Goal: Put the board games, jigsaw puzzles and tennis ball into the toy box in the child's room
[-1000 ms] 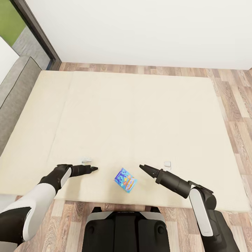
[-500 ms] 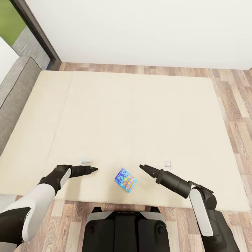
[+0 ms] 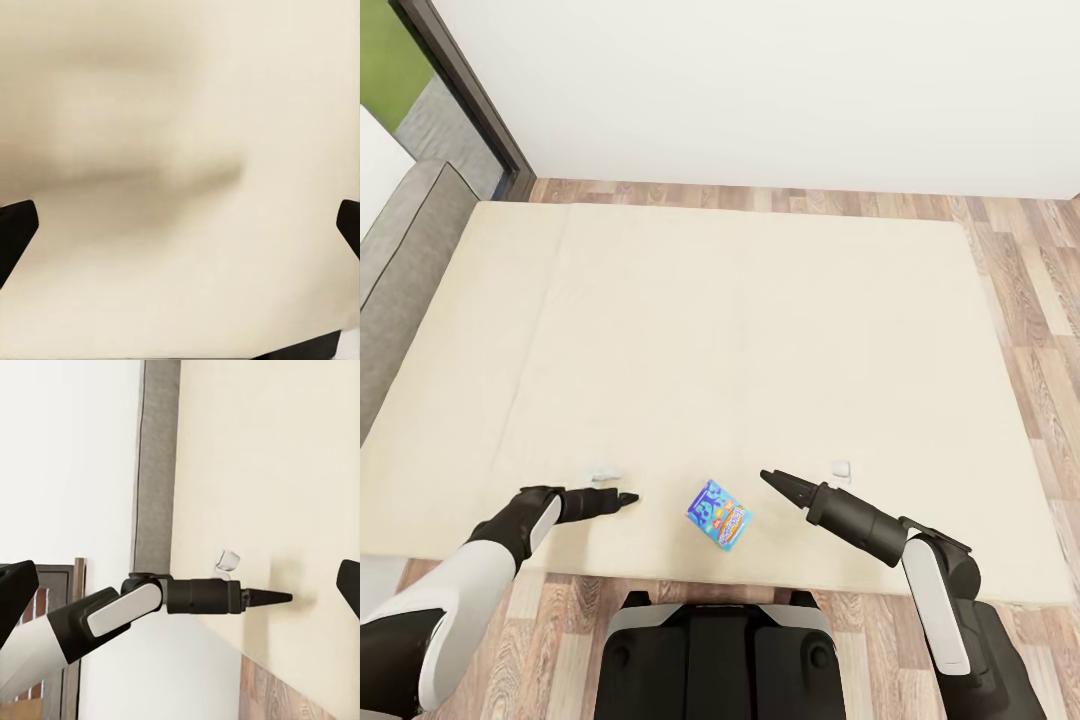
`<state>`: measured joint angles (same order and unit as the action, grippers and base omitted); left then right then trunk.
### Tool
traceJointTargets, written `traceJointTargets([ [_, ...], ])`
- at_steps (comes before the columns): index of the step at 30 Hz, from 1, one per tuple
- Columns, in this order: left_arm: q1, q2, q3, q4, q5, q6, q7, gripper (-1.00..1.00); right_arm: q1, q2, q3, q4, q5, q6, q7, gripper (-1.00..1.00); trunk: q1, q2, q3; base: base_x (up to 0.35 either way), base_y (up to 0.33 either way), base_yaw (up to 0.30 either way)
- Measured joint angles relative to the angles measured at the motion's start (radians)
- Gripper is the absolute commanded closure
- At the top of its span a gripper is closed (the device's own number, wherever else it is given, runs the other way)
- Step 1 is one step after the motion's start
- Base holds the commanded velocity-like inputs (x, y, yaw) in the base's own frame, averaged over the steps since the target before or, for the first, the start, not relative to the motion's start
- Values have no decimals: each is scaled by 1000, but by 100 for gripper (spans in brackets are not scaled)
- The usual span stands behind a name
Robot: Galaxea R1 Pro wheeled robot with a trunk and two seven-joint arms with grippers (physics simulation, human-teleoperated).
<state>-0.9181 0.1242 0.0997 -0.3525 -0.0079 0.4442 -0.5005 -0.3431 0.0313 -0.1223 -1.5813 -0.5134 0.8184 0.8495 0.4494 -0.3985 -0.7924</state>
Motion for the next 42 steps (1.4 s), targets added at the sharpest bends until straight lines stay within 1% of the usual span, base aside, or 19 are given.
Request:
traceJointTargets([
  [5,7,1,2,-1,1,0,-14,-100,0,-2,2,0,0,0,-2,-100,0,0,0,0,0,0],
  [9,9,1,2,-1,1,0,-56,-100,-1,-3,1,0,0,0,-1,-100,0,0,0,0,0,0],
  [14,10,0,1,-1,0,0,-82,-100,-1,-4,0,0,0,0,-1,-100,0,0,0,0,-1,0],
  [21,10,-4,0,-1,-1,1,-90,-100,-1,-5,1,0,0,0,-4,-100,0,0,0,0,-50,0],
  [42,10,-7,-3,-1,-5,1,-90,-100,-2,-5,-3,-2,-1,-1,-3,-100,0,0,0,0,-5,0],
])
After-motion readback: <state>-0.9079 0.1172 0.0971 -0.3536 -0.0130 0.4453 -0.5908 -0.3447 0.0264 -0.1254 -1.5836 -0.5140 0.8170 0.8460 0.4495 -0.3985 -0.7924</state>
